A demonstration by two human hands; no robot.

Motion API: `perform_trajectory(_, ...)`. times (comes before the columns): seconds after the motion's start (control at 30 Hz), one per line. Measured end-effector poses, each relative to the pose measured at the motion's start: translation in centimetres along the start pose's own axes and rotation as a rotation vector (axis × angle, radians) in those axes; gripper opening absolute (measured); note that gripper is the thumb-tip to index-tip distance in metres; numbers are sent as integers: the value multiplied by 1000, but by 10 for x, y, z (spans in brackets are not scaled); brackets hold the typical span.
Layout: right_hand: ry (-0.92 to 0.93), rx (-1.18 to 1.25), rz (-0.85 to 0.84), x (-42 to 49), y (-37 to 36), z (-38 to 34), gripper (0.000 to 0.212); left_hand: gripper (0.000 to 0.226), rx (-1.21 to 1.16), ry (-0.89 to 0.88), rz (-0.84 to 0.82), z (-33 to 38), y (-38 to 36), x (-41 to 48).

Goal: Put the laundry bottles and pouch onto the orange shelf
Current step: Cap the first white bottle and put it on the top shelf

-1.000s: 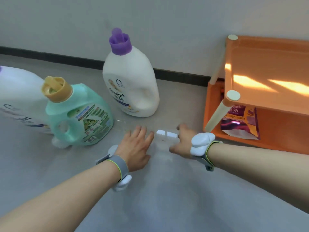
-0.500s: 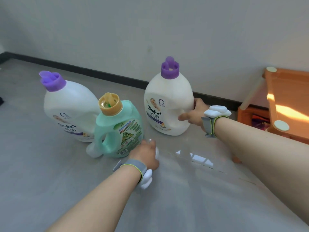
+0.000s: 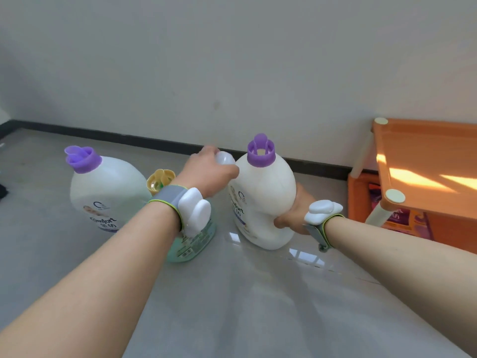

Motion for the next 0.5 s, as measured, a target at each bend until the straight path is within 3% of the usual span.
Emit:
perform_trajectory(0.13,-39,-73,-40,-23,8,6,74,60,-46,-181,5,49,14,-21)
perform_trajectory(0.33,-74,-143,-94,-44,5,9,85,80,121,-312,59,97,0,-46)
perform_trajectory(0.5,-45,-152,-95,-46,13,9,93,78,321,-387,57,116,-18,-57)
Point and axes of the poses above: each hand's wrist, its own x-axis towards the middle knuckle, its own y-axis out of the back of the hand, z = x × y, the point moved 8 cm from there along x, towards the middle knuckle, and after that the axes turned 7 degrees about y, right-handed, at the moved point
